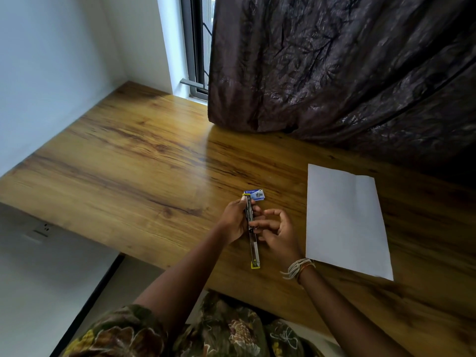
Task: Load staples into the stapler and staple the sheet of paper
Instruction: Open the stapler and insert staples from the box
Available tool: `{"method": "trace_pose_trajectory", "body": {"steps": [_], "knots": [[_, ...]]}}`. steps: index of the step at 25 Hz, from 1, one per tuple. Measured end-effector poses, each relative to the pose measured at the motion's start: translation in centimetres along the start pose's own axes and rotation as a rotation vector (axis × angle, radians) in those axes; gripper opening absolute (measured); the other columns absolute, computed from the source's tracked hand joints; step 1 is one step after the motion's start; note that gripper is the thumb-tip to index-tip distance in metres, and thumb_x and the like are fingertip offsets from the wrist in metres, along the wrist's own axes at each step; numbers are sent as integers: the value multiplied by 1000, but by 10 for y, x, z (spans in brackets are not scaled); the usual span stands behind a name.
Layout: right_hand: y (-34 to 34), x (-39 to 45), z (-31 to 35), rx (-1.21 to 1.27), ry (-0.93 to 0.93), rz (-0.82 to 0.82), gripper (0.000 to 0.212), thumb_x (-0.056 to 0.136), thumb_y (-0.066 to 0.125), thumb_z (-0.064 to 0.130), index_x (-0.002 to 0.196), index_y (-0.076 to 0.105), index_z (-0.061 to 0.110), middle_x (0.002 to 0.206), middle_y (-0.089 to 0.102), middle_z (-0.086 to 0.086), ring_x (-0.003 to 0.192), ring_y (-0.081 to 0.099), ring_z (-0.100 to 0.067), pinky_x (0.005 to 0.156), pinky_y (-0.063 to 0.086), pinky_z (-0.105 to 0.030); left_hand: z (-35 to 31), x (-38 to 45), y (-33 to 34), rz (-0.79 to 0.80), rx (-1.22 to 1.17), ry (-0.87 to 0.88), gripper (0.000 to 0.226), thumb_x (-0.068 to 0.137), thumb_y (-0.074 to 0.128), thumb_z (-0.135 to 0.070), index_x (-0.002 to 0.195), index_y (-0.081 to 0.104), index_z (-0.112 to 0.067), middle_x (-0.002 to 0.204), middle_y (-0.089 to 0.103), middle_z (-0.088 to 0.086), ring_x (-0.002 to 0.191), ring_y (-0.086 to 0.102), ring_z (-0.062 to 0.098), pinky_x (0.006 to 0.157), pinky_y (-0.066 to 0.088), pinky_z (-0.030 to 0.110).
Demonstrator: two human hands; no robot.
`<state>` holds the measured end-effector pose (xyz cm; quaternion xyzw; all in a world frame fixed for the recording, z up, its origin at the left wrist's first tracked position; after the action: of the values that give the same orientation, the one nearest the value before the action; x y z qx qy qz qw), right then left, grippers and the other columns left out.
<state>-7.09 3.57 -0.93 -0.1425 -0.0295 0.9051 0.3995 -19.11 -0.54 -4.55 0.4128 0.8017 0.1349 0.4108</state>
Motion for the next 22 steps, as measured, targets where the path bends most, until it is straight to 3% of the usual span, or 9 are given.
{"method": "trace_pose_trajectory", "body": {"steps": [7, 9, 12, 16, 19, 22], "knots": [[-10, 9, 5, 188, 106, -44, 36, 86, 55, -9, 110, 54, 18, 99, 75, 0, 73, 69, -14, 58, 55, -24, 1, 1, -1, 13, -22, 21, 37, 106, 28, -24, 91, 54, -4, 74, 64, 12, 59, 65, 18, 58, 58, 30], [-17, 17, 11, 22, 28, -72, 30, 87, 54, -7, 103, 60, 18, 98, 75, 0, 74, 69, -10, 61, 55, -23, 2, 2, 0, 25, -33, 22, 37, 106, 27, -23, 93, 54, -2, 74, 69, 15, 66, 70, 22, 68, 60, 34], [-17, 27, 28, -349, -225, -55, 24, 87, 56, -1, 95, 69, 18, 95, 72, 3, 82, 66, -3, 69, 54, -19, 2, 4, 1, 39, -19, 25, 38, 106, 25, -23, 98, 54, 1, 82, 70, 19, 73, 72, 24, 71, 61, 34], [-2, 39, 39, -981, -635, 30, 26, 89, 57, 15, 112, 69, 18, 97, 60, -3, 78, 58, -15, 57, 47, -22, 2, 3, 0, 34, 19, 45, 37, 106, 27, -23, 107, 55, 2, 86, 67, 17, 74, 69, 22, 69, 60, 32], [0, 42, 39, -1187, -816, 14, 32, 85, 66, 23, 116, 67, 18, 96, 60, -11, 79, 60, -23, 55, 49, -30, 2, 2, 1, 34, 22, 48, 36, 106, 29, -22, 103, 57, 1, 78, 70, 14, 69, 70, 21, 69, 61, 33], [-3, 43, 44, -1299, -925, -14, 36, 80, 72, 25, 115, 68, 19, 97, 63, -13, 81, 61, -26, 59, 53, -34, 3, 4, 0, 40, 16, 45, 36, 105, 31, -22, 103, 57, 2, 81, 71, 16, 74, 71, 24, 80, 59, 40]]}}
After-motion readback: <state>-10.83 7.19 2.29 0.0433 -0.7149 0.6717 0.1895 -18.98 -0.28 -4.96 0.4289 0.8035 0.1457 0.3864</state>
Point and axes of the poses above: each hand's wrist, its own x-axis towards the middle knuckle, its own y-axis out of the palm, z = x × y, the point moved 5 cm from there along x, towards the middle knuckle
